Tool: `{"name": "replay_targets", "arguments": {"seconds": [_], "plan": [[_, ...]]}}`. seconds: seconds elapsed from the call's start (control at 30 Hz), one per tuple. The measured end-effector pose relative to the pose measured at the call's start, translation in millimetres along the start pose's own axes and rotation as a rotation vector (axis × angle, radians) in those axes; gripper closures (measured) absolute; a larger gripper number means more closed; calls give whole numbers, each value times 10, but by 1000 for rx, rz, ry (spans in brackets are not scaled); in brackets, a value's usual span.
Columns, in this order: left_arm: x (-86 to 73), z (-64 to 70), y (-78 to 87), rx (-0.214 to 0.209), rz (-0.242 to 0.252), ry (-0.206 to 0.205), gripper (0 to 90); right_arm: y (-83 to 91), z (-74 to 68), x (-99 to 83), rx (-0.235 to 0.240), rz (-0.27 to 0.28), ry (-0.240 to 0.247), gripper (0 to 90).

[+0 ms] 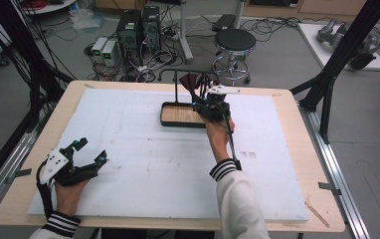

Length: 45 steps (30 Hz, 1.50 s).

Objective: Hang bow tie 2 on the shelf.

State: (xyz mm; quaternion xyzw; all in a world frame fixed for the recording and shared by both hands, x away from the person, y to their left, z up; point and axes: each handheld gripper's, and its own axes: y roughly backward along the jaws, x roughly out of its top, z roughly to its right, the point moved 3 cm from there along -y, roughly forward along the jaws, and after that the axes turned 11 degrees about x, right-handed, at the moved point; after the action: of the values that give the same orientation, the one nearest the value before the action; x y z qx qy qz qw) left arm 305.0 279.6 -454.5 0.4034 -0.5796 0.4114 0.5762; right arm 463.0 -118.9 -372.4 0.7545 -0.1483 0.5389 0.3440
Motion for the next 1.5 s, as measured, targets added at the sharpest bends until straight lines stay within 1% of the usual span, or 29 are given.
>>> {"name": "replay_targets", "arguments": {"seconds": [0.13,0.23,0.27,0.33,0.57,0.6,0.77,0.87,0.93,0.97,1.0,1.03,1.1,1.13,1.17,1.23,1.27,1.3,1.4,1.5], "plan": [[0,0,0,0,0,-1,150,-5,24,-49,4,-10,-17,774],[0,0,0,0,0,0,150,-12,38,-87,6,-9,-14,774],[0,0,0,0,0,-1,150,-13,45,-99,9,-22,-21,774],[0,1,0,0,0,-1,150,-16,57,-125,7,-25,-31,774],[0,0,0,0,0,-1,150,-29,97,-179,5,-47,-33,774],[0,0,0,0,0,-1,150,-28,99,-181,3,-48,-41,774],[0,0,0,0,0,-1,150,-27,102,-182,1,-51,-36,768],[0,0,0,0,0,-1,150,-26,105,-178,-5,-53,-20,740],[0,1,0,0,0,-1,150,-24,105,-177,-1,-53,-22,673],[0,0,0,0,0,-1,150,-27,109,-178,1,-53,-16,607],[0,1,0,0,0,-1,150,-30,107,-180,6,-57,-14,509],[0,1,0,0,0,-2,150,-41,103,-183,15,-55,-8,394],[0,2,0,0,0,-1,150,-54,83,-184,32,-50,0,256],[0,1,0,0,0,-2,150,-52,69,-176,32,-43,3,189],[0,3,0,-1,1,-1,150,-52,58,-167,31,-30,7,141],[0,3,0,0,0,-1,150,-39,32,-148,41,-17,12,122],[0,3,0,0,0,-1,150,-34,27,-141,44,-15,22,116],[0,2,-1,0,1,0,150,-29,9,-139,52,-19,20,115],[0,0,0,0,0,0,150,-9,-27,-131,55,-30,28,101],[0,-1,-2,0,-1,1,150,66,-97,-118,66,-15,40,101]]}}
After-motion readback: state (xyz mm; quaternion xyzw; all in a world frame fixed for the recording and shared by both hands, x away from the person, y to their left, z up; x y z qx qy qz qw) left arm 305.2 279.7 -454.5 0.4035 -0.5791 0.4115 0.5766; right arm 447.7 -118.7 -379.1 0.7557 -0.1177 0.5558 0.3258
